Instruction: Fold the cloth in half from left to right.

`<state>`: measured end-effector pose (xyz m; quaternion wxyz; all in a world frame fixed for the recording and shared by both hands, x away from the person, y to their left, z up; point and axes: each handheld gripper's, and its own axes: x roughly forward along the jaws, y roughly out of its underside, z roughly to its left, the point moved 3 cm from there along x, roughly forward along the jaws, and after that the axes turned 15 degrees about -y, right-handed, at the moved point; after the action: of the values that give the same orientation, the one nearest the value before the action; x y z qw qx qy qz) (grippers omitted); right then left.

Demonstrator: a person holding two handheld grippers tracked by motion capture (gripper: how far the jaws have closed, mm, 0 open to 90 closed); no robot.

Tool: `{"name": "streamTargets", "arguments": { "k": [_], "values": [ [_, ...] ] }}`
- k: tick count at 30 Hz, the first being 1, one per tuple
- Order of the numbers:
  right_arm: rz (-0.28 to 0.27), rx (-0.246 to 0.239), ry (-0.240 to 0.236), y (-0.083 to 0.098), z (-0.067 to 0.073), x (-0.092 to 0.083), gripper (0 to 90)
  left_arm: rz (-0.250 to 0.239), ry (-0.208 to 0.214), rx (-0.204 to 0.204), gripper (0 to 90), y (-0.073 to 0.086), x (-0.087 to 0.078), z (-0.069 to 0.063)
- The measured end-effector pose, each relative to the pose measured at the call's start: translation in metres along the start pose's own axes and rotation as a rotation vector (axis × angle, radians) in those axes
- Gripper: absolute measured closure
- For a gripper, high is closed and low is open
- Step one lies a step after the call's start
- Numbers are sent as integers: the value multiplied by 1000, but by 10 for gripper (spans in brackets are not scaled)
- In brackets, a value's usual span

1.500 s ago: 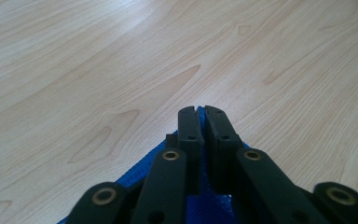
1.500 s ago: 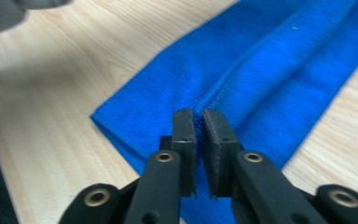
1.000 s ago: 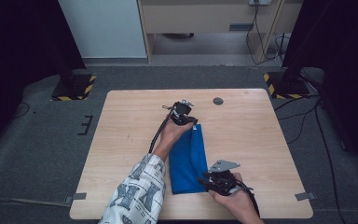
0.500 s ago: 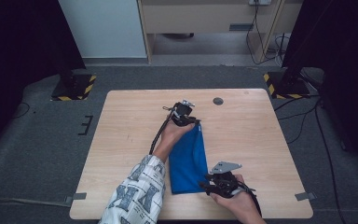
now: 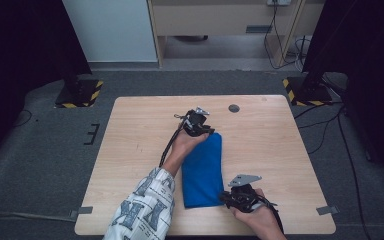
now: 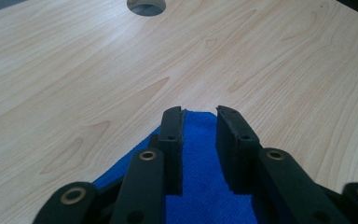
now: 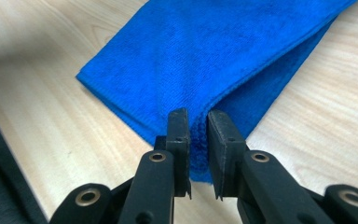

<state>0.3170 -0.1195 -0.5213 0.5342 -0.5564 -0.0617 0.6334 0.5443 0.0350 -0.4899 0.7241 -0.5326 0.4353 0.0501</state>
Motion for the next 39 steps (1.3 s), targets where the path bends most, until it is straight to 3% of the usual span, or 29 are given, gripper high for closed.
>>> {"name": "streamTargets", "arguments": {
  "k": [3, 7, 13, 16, 20, 28, 35, 39],
  "values": [
    [6, 8, -1, 1, 0, -2, 617, -25, -16, 2, 686, 1, -9, 4],
    [-44, -11, 36, -3, -7, -8, 435, -35, -55, 21, 581, 5, -19, 12],
    [-112, -52, 79, -19, -27, -9, 307, -42, -77, 11, 428, 19, -28, 26],
    [-143, -51, 95, -30, -37, -5, 253, -36, -82, 16, 337, 26, -30, 31],
    [-182, -32, 120, -43, -51, 2, 215, -35, -94, 8, 257, 32, -34, 38],
    [-175, -15, 186, -65, -75, 17, 198, -44, -81, -14, 140, 40, -47, 50],
    [-162, -23, 179, -86, -88, 26, 177, -41, -86, -18, 88, 47, -49, 51],
    [-142, -48, 158, -97, -92, 29, 184, -40, -90, 10, 49, 48, -50, 50]
  ]
}}
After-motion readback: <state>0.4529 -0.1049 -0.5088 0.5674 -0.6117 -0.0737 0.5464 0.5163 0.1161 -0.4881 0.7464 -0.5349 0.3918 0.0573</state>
